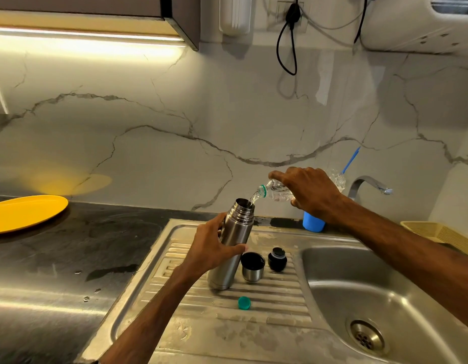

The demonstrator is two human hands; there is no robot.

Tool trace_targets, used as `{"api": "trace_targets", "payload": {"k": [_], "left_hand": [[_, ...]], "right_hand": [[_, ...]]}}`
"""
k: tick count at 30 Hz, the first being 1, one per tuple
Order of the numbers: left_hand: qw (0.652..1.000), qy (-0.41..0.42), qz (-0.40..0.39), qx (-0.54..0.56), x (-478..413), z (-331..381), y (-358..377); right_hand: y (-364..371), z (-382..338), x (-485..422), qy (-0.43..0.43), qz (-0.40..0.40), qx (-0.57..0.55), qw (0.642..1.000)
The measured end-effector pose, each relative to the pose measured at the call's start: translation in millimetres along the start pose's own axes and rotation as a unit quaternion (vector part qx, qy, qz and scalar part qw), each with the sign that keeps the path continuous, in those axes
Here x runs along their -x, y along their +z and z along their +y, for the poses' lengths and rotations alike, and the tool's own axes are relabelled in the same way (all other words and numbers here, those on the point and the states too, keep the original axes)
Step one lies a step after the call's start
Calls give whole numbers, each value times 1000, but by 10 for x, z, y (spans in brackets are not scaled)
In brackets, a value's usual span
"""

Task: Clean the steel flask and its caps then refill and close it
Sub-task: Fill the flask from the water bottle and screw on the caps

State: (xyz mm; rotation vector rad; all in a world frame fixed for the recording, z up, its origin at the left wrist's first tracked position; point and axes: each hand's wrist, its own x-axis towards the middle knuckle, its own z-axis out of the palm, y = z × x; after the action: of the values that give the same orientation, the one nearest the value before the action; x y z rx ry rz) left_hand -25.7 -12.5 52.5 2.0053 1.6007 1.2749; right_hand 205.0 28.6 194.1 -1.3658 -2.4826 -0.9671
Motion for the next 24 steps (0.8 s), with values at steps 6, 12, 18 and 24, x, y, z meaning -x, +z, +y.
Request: {"api": "trace_targets", "payload": {"k": [6, 12, 18, 24], "left_hand": [[1000, -5, -4, -4, 7, -5, 1], [1000, -5, -5, -7, 9, 11, 2], [1000, -4, -5, -5, 16, 8, 0], [1000, -5, -7, -7, 18, 9, 5]], "right_hand": [[-7, 15, -18, 0, -1, 0, 1000], [-29, 25, -13, -1, 4, 2, 1000], [-55, 14, -15, 2, 8, 0, 1000], [-56, 17, -14, 0, 12, 7, 1000]]}}
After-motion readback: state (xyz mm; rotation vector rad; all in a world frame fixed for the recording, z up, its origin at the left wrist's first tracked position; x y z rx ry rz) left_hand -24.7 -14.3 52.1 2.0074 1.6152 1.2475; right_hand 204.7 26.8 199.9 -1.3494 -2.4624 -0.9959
